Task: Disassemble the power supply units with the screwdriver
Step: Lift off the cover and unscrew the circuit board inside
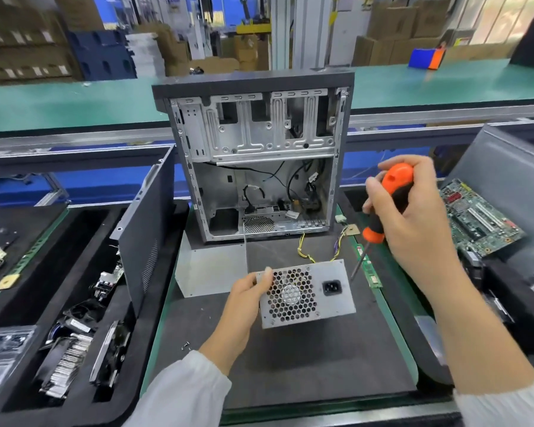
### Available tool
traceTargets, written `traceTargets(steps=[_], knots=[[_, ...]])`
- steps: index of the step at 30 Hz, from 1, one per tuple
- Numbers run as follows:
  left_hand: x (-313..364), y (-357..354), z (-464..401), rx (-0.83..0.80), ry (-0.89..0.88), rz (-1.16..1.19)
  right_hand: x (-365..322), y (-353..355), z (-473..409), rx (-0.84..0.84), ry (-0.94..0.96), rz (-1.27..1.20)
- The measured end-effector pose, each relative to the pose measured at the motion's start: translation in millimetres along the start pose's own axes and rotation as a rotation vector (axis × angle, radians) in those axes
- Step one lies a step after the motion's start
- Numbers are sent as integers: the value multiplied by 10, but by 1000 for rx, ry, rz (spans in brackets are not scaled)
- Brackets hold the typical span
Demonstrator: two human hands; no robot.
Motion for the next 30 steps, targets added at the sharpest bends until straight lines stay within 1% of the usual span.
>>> traceTargets(steps=[3, 7, 9, 11, 14, 18, 21, 24, 30], knots=[[94, -20, -40, -8, 77, 52, -98, -59, -124, 23, 38, -39], [152, 17, -108, -8, 140, -8, -159, -388, -191, -31, 41, -181], [142, 41, -116, -46, 160, 15, -172, -582, -172, -62, 32, -233], [106, 69, -99, -120, 168, 88, -178, -741, -140, -74, 35, -266], [30, 119, -60, -174, 135, 147, -179, -916, -91, -90, 37, -309], [-4, 117, -29, -153, 66, 175, -163, -1060, -17, -139, 10, -316], [-1, 111, -44, -154, 23, 148, -170, -1065, 28, -129, 14, -313], [-10, 137, -58, -138, 15, 118, -199, -1022, 51, -105, 24, -344], [-12, 144, -80, -131, 27, 67, -225, -981, 67, -138, 51, -297]])
Point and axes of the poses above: each hand's wrist, its own z-axis away from the middle knuckle, its own y-axis out of the back of the hand, x = y × z, the point moved 3 cm from there along -z, towards the middle knuckle, and after that the axes turned 7 degrees about y, right-handed, at the moved point
